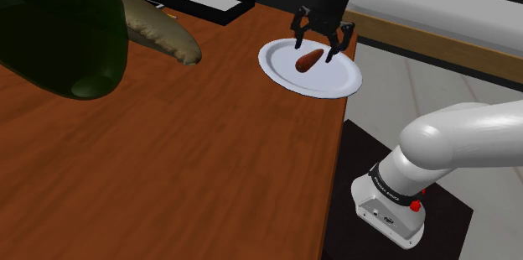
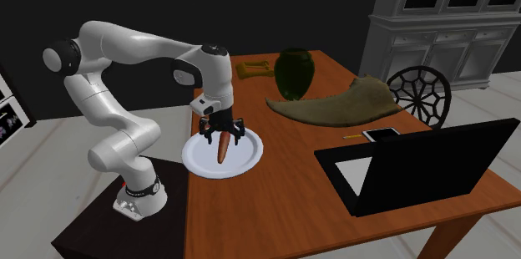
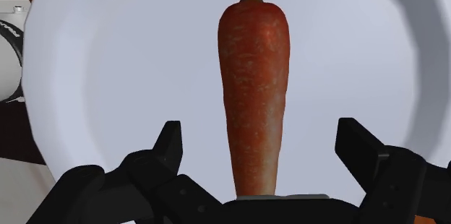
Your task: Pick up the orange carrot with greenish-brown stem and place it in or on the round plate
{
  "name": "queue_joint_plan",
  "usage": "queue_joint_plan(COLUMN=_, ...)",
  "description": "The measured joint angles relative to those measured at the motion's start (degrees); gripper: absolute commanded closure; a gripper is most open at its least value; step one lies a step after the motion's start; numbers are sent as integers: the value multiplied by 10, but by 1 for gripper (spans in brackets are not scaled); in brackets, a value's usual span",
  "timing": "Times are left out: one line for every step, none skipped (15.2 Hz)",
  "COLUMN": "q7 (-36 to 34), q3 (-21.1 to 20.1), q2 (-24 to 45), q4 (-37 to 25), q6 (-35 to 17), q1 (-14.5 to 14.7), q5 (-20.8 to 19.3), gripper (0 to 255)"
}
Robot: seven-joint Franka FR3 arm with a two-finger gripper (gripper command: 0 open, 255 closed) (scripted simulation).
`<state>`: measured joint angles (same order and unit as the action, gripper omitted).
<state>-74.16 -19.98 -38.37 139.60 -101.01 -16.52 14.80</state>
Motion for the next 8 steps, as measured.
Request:
queue_joint_plan(q7=-1, q3=3, q2=0, q4=-16, q6=16, q1=-1, q5=-3, gripper=0)
queue_joint_plan(q7=-1, q3=6, q2=1, q4=-30, q6=29, q1=-3, q5=-6, gripper=0)
queue_joint_plan(q7=-2, q3=10, q2=0, q4=-46, q6=46, q1=-3, q5=-8, gripper=0)
queue_joint_plan(q7=-2, q3=11, q2=4, q4=-57, q6=53, q1=-5, q5=-10, gripper=0)
queue_joint_plan(q7=-2, q3=12, q2=5, q4=-62, q6=57, q1=-5, q5=-11, gripper=0)
queue_joint_plan(q7=-3, q3=12, q2=6, q4=-65, q6=59, q1=-5, q5=-11, gripper=0)
queue_joint_plan(q7=-3, q3=12, q2=6, q4=-66, q6=60, q1=-5, q5=-11, gripper=0)
queue_joint_plan(q7=-3, q3=12, q2=6, q4=-66, q6=61, q1=-5, q5=-11, gripper=0)
